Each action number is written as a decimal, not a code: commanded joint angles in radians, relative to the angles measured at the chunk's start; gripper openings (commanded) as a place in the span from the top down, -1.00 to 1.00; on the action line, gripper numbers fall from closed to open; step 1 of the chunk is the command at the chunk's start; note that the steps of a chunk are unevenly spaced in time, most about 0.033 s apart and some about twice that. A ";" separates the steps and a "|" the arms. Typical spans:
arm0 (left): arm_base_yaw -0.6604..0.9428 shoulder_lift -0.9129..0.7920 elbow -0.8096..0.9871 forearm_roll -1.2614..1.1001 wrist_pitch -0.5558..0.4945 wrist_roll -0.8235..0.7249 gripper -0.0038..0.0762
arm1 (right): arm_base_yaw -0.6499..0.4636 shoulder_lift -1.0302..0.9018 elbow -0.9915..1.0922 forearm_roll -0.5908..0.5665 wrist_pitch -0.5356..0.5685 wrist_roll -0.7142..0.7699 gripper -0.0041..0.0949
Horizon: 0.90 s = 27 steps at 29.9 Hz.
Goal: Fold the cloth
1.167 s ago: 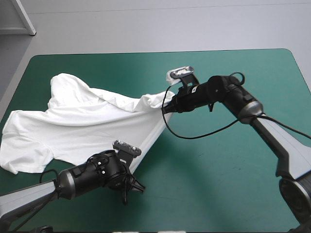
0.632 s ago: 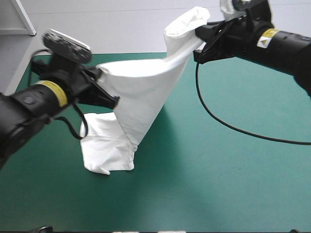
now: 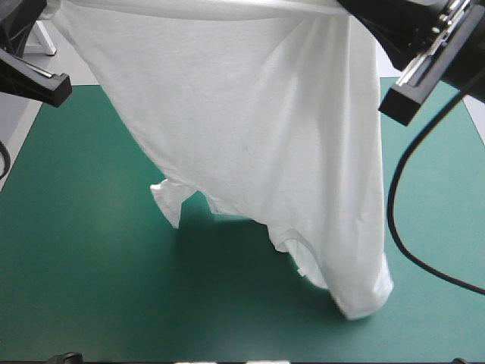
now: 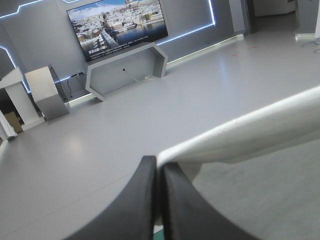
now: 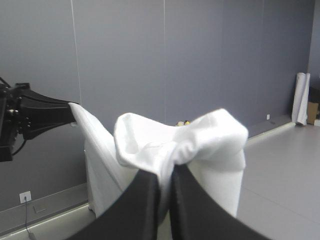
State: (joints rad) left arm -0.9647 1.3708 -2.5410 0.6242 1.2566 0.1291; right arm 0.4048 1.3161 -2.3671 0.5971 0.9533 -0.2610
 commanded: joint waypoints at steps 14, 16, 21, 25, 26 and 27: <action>0.013 0.164 -0.018 0.300 -0.136 0.002 0.92 | -0.004 0.136 -0.028 -0.336 -0.174 0.031 0.95; 0.070 0.203 -0.018 0.233 -0.136 0.012 0.92 | -0.004 0.175 -0.028 -0.336 -0.170 0.032 0.95; 0.330 0.312 -0.018 -0.186 -0.140 0.087 0.92 | -0.004 0.267 -0.028 -0.369 -0.152 0.041 0.95; 0.552 0.423 -0.018 -0.461 -0.157 0.118 0.92 | -0.004 0.367 -0.028 -0.551 -0.141 0.135 0.95; 0.592 0.452 -0.018 -0.507 -0.164 0.119 0.92 | -0.004 0.400 -0.028 -0.609 -0.141 0.158 0.95; 0.620 0.476 -0.018 -0.540 -0.172 0.121 0.92 | -0.008 0.434 -0.028 -0.663 -0.146 0.177 0.95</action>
State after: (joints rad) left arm -0.4404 1.8295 -2.5391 0.2091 1.1726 0.2399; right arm 0.4048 1.7087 -2.3775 0.0820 0.8910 -0.1417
